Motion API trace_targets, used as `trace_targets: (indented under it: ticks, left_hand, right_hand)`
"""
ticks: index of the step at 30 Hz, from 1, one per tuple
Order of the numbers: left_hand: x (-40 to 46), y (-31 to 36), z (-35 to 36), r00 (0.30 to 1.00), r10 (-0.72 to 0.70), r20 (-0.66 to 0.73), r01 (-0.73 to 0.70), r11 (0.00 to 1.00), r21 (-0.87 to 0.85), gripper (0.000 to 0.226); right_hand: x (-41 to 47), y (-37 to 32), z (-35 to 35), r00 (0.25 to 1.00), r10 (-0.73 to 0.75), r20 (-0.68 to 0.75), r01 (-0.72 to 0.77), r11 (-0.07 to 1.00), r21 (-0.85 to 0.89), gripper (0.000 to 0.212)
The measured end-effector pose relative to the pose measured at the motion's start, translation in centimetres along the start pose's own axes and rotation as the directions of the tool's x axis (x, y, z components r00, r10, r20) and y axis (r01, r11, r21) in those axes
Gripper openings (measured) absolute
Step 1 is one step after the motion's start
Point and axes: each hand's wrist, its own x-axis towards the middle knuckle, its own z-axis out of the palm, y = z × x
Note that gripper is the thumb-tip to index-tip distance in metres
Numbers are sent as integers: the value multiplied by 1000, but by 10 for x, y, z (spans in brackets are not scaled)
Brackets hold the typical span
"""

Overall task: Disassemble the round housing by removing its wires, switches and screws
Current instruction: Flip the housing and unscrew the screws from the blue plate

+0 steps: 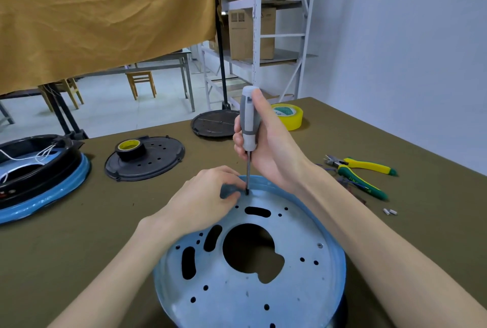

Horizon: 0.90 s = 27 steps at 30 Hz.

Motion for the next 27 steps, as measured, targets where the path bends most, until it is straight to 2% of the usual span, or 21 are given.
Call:
trace_targets:
  ticks: [3, 5, 9, 11, 13, 16, 18, 21, 24, 27]
  left_hand:
    - [2, 3, -3, 1000, 14, -23, -15, 999, -43, 20]
    - [4, 6, -5, 997, 45, -67, -53, 992, -114, 18]
    - [13, 14, -9, 994, 55, -91, -86, 921, -381, 20]
    - [18, 19, -10, 995, 32, -98, -71, 898, -435, 18]
    - [19, 19, -9, 994, 8, -110, -54, 905, -422, 16]
    - [21, 16, -7, 992, -22, -122, -28, 917, -398, 17]
    - [22, 15, -5, 993, -26, -116, -21, 920, -391, 17]
    - [24, 17, -2, 993, -21, -113, -25, 920, -392, 17]
    - [23, 16, 2, 992, 21, -127, -77, 888, -453, 10]
    - [20, 13, 3, 992, 38, -120, -97, 844, -528, 17]
  right_hand:
    - [1, -2, 4, 999, 6, -34, -9, 995, -98, 64]
    - [2, -2, 6, 1000, -9, -9, 7, 982, -191, 67]
    - [3, 1, 6, 996, -85, -12, 72, 905, -419, 72]
    - [4, 0, 4, 990, -139, -27, 111, 879, -463, 73]
    - [6, -6, 3, 984, -179, -10, 158, 889, -430, 63]
    - [11, -23, 6, 970, -227, 84, 242, 930, -277, 39]
    - [16, -31, 16, 961, -263, 83, 276, 916, -291, 36]
    - [22, -30, 24, 953, -302, -5, 288, 912, -292, 38]
    - [24, -26, 17, 964, -263, -43, 252, 953, -170, 38]
    - [26, -27, 8, 962, -272, -9, 271, 959, -79, 34]
